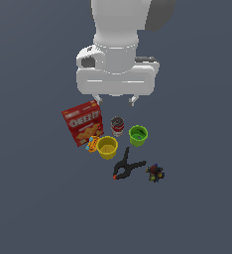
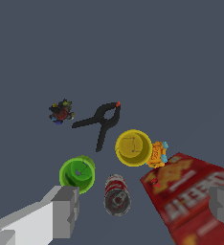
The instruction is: Pick up a designated object from a clutter of objects.
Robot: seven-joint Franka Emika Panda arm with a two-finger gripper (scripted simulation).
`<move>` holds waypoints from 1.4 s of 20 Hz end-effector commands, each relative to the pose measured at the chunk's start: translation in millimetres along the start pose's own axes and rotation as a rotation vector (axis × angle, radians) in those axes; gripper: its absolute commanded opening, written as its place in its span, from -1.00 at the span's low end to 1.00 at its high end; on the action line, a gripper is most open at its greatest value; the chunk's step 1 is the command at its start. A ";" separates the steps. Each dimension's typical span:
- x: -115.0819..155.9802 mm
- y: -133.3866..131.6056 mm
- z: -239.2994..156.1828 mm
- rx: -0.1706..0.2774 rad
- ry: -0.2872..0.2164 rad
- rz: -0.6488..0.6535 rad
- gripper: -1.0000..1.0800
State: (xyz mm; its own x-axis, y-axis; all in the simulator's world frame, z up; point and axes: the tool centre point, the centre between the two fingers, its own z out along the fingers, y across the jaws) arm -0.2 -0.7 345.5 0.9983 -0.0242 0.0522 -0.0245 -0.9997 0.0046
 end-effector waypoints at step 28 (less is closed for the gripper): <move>3.7 -7.8 31.3 0.016 -0.061 0.137 0.92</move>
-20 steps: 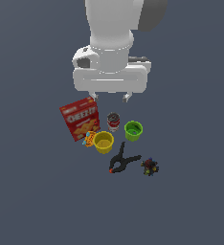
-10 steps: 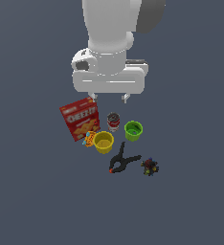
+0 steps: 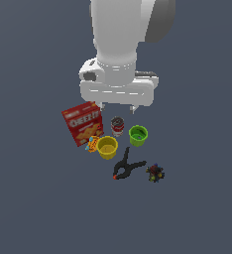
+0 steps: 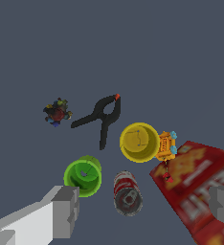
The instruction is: Pick up a designated object from a clutter of objects.
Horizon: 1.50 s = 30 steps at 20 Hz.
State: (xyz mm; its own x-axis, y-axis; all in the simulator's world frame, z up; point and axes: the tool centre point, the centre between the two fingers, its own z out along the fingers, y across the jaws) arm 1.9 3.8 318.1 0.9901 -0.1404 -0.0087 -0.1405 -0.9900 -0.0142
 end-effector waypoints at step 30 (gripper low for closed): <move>67.2 -111.1 135.0 0.003 -0.001 0.637 0.92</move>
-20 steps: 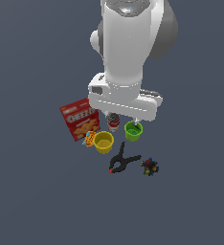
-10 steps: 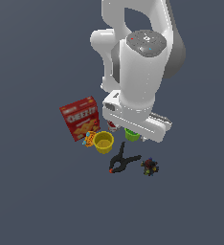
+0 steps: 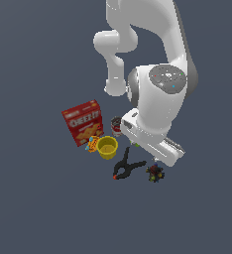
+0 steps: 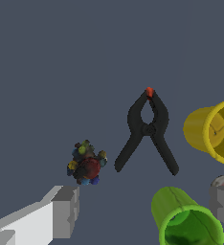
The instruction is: Pick up a designated object from a clutter of objects.
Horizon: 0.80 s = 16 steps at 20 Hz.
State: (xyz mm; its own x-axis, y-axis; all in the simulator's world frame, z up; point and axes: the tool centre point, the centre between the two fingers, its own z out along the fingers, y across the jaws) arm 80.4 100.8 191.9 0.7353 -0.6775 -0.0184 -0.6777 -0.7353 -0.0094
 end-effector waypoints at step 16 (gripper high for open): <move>-24.7 -56.5 88.8 -0.005 0.014 0.344 0.92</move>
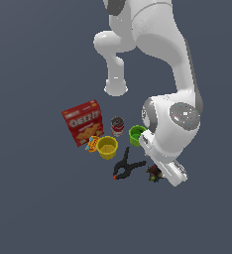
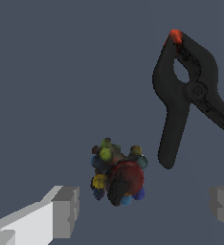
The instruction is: Pick up a designated object from a clutter of objects.
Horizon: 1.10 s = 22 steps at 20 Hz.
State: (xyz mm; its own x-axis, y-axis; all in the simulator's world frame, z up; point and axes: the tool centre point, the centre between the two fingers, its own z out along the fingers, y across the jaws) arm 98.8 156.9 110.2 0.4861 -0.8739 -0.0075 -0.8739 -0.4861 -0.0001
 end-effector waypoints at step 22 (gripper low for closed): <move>-15.3 -10.7 53.5 0.000 0.007 0.112 0.92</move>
State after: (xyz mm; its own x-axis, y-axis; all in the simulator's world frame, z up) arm 101.2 176.2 64.5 0.3860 -0.9225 -0.0003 -0.9225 -0.3860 -0.0009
